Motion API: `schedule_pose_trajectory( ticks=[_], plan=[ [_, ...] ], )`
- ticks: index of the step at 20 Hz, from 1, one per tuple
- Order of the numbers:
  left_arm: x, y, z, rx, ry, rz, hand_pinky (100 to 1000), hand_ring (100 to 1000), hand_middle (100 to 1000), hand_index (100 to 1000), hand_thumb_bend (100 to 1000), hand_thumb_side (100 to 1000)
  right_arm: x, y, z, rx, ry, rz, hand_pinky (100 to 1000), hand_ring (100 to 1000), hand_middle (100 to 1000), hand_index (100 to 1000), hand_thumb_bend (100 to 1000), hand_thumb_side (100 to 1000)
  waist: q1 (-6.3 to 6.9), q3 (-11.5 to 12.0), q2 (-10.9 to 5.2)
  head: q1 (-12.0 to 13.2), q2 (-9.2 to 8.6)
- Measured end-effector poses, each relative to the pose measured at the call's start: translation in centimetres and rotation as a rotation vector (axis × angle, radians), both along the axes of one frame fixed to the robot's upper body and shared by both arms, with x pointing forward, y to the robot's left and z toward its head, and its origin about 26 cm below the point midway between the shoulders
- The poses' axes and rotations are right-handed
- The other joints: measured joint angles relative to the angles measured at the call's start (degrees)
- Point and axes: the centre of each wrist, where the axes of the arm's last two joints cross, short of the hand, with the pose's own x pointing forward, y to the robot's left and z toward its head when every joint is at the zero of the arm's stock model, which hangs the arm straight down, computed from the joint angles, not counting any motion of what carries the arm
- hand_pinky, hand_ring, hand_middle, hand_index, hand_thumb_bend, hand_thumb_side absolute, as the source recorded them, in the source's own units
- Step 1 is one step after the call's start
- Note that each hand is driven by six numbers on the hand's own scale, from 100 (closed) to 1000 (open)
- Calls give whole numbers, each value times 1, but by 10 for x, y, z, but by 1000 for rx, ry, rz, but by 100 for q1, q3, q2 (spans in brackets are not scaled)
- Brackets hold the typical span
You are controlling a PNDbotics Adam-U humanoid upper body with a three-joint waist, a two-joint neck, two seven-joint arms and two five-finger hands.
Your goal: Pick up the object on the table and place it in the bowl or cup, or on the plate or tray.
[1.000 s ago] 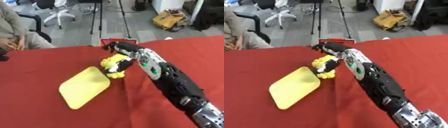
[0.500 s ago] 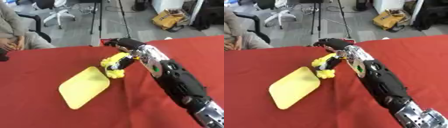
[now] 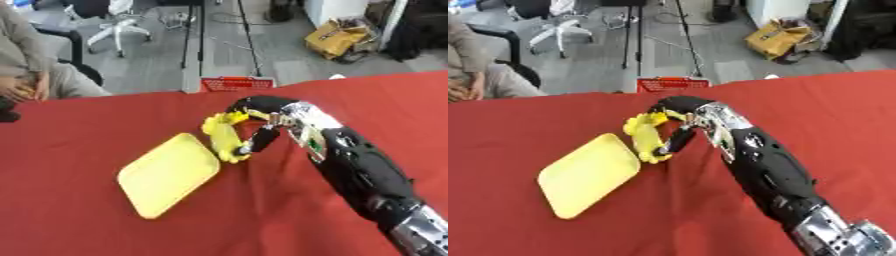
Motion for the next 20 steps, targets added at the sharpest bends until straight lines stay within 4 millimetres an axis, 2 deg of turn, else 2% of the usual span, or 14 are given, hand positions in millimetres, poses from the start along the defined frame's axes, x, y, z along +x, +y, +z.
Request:
schedule_pose_trajectory(
  ticks=[12, 20],
  plan=[
    [0, 0, 0, 0, 1, 0, 613, 626, 723, 807, 778, 827, 1, 1, -14, 38, 66, 11, 842, 817, 865, 958, 651, 387, 4, -3, 0, 1, 1],
    [0, 0, 0, 1, 2, -1, 613, 626, 723, 807, 780, 827, 0, 5, -11, 114, 93, 51, 838, 802, 856, 956, 664, 400, 5, 9, 0, -2, 1]
  ],
)
